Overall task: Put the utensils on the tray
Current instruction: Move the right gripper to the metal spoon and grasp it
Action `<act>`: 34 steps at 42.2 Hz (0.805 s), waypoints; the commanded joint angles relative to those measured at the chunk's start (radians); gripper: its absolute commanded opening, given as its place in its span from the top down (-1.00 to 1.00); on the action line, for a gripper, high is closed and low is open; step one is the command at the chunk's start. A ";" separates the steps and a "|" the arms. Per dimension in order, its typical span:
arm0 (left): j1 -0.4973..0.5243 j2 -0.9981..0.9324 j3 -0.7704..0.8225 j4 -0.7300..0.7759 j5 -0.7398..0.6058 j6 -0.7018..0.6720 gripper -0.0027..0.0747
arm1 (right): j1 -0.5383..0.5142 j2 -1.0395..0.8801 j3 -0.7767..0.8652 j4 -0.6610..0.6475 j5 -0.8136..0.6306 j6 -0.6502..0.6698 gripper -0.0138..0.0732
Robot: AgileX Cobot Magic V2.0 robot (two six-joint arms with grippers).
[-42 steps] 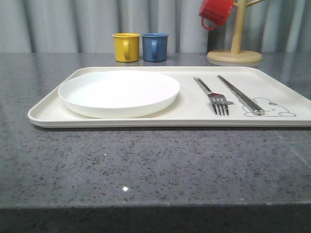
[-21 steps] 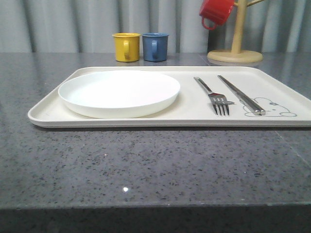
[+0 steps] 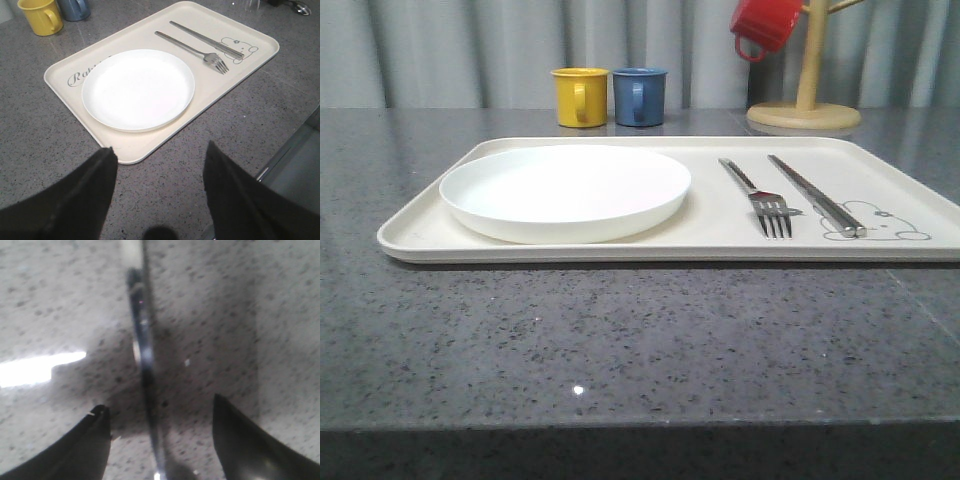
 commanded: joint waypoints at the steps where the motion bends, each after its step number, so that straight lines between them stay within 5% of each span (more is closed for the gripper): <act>1: -0.010 0.004 -0.024 0.002 -0.072 -0.008 -0.08 | -0.005 -0.040 -0.036 0.007 -0.001 -0.036 -0.23; 16: -0.010 0.004 -0.024 0.002 -0.072 -0.008 -0.08 | -0.005 -0.040 -0.036 0.043 0.027 -0.056 0.68; 34: -0.010 0.004 -0.024 0.002 -0.072 -0.008 -0.08 | 0.106 -0.161 -0.037 0.256 0.032 -0.080 0.71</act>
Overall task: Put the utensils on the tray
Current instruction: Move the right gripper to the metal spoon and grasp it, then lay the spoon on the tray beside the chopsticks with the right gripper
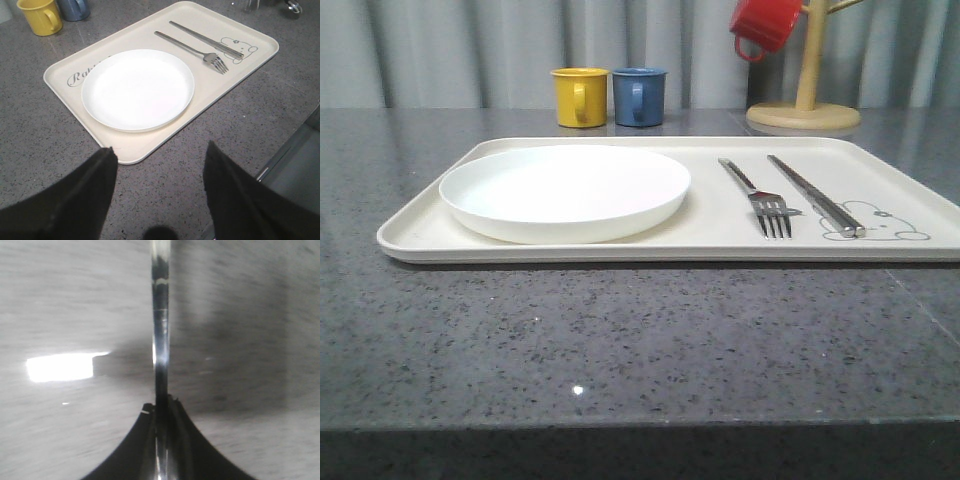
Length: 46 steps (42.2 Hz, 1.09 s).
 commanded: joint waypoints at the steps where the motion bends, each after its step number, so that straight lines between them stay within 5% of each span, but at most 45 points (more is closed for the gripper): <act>1: -0.010 0.004 -0.024 0.002 -0.072 -0.008 -0.08 | 0.067 -0.094 -0.033 0.089 0.008 -0.023 0.71; 15: -0.010 0.004 -0.024 0.002 -0.072 -0.008 -0.08 | 0.356 -0.091 -0.033 0.119 0.032 0.072 0.71; 32: -0.010 0.004 -0.024 0.002 -0.072 -0.008 -0.08 | 0.366 0.001 -0.033 0.015 -0.085 0.309 0.70; 46: -0.010 0.004 -0.024 0.002 -0.072 -0.008 -0.08 | 0.364 0.011 -0.033 -0.026 -0.085 0.315 -0.02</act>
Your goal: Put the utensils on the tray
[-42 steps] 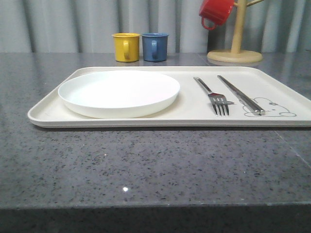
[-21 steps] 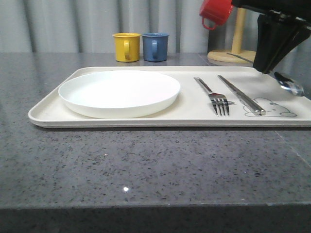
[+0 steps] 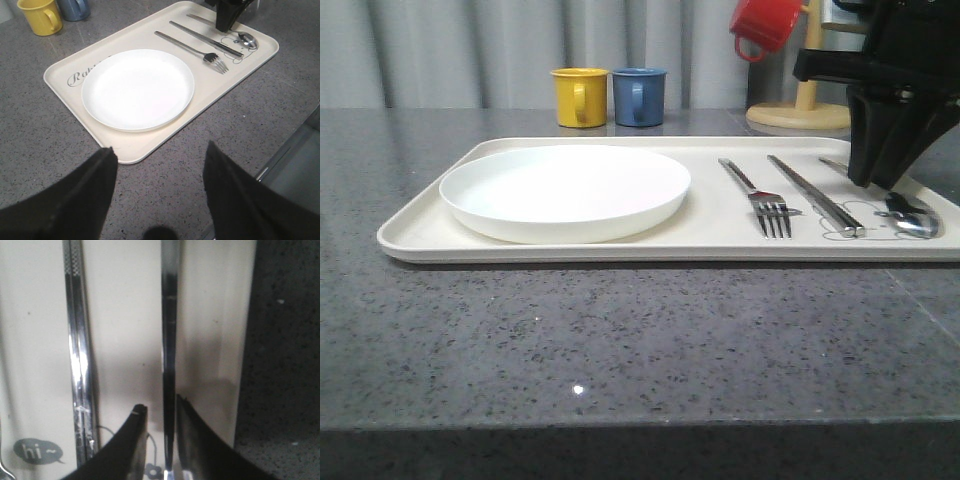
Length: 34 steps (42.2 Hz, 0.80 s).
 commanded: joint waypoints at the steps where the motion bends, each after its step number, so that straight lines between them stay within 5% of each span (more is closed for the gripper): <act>1: -0.010 0.004 -0.024 0.002 -0.072 -0.008 -0.08 | -0.006 -0.049 -0.032 -0.005 -0.024 0.001 -0.03; 18: -0.010 0.004 -0.024 0.002 -0.072 -0.008 -0.08 | 0.115 -0.284 0.000 -0.015 -0.056 -0.223 -0.03; 34: -0.010 0.004 -0.024 0.002 -0.072 -0.008 -0.08 | 0.225 -0.740 0.305 -0.049 -0.109 -0.230 -0.03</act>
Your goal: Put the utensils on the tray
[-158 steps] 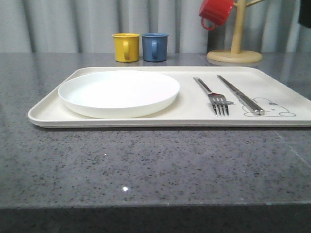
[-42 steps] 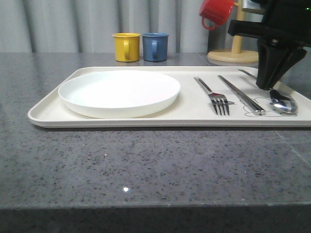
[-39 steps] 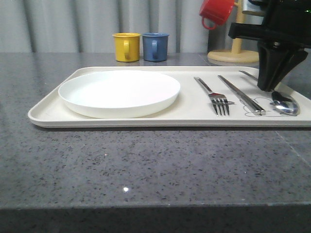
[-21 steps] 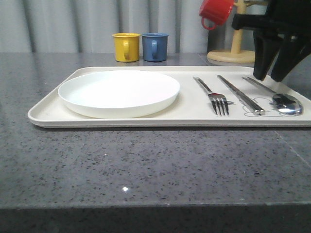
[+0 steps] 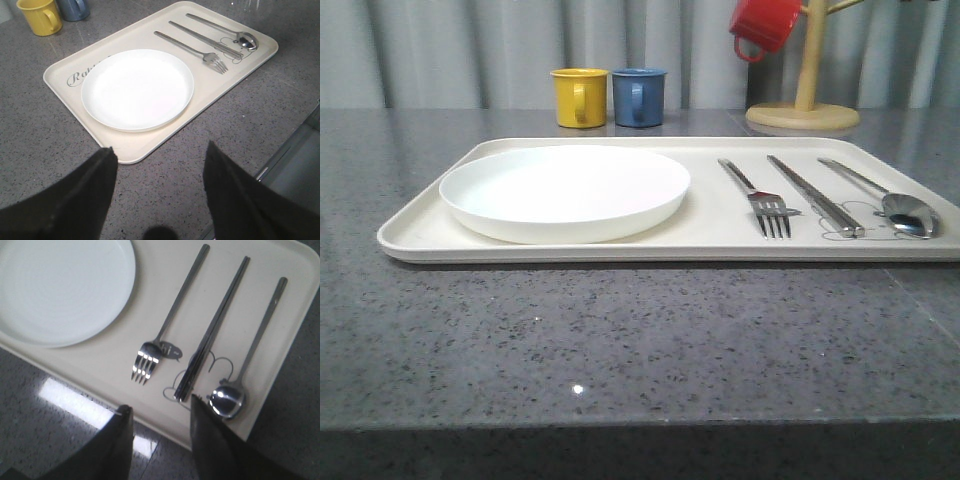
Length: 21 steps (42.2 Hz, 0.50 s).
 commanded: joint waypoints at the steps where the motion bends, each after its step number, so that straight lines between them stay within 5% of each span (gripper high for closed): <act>1: -0.010 0.004 -0.024 0.002 -0.072 -0.008 -0.08 | 0.001 -0.149 0.062 -0.019 -0.040 -0.013 -0.03; 21: -0.010 0.004 -0.024 0.002 -0.072 -0.008 -0.08 | 0.001 -0.694 0.346 -0.019 0.018 -0.013 -0.03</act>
